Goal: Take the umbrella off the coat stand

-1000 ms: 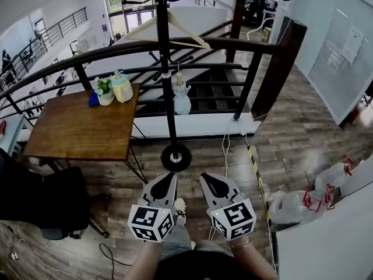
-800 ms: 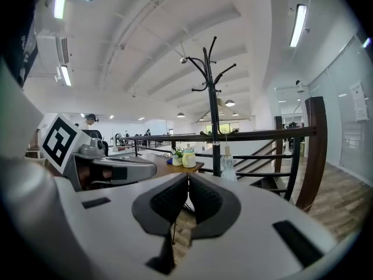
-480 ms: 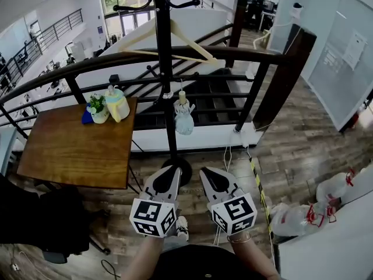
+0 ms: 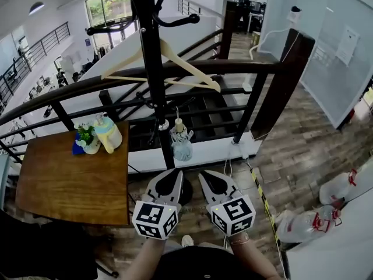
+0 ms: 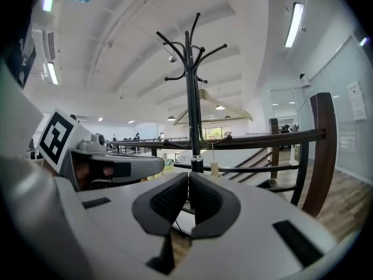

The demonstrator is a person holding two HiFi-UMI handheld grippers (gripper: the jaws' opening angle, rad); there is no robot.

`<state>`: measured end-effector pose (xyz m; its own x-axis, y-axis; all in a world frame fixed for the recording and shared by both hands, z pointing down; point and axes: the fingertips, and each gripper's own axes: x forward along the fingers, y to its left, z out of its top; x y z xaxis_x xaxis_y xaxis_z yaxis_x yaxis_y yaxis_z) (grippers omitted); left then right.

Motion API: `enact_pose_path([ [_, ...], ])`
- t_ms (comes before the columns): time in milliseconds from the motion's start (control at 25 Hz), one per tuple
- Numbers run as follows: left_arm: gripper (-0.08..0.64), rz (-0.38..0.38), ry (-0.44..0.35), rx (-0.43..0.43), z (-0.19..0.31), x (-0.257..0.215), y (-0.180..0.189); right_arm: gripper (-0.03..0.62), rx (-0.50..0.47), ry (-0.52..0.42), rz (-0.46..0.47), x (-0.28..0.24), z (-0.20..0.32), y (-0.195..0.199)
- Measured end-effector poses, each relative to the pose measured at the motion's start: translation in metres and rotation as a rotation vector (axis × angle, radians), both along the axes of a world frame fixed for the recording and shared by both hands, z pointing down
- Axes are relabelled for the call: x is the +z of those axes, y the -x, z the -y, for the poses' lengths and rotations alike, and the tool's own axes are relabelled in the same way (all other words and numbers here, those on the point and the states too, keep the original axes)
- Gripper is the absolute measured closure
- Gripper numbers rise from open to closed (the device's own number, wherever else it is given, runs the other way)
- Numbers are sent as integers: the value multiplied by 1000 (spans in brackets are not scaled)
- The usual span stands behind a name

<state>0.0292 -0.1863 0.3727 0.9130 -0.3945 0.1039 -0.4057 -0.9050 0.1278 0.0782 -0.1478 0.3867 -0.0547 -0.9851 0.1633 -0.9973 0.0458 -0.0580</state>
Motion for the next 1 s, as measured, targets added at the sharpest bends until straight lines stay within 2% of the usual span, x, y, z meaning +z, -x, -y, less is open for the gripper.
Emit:
enact_pose_path([
  [240, 543, 20, 9, 6, 16, 9, -8, 563, 9, 14, 20, 5, 26, -9],
  [480, 543, 55, 30, -7, 28, 21, -13, 561, -26, 55, 57, 22, 40, -7],
  [640, 543, 61, 46, -50, 44, 25, -18, 561, -95, 44, 48, 18, 54, -10],
  [760, 543, 69, 44, -94, 59, 29, -29, 561, -129, 37, 30, 14, 68, -25],
  [920, 543, 97, 36, -159, 75, 36, -40, 561, -174, 46, 62, 16, 86, -44],
  [1000, 543, 96, 38, -192, 82, 36, -43, 561, -203, 45, 40, 14, 95, -51],
])
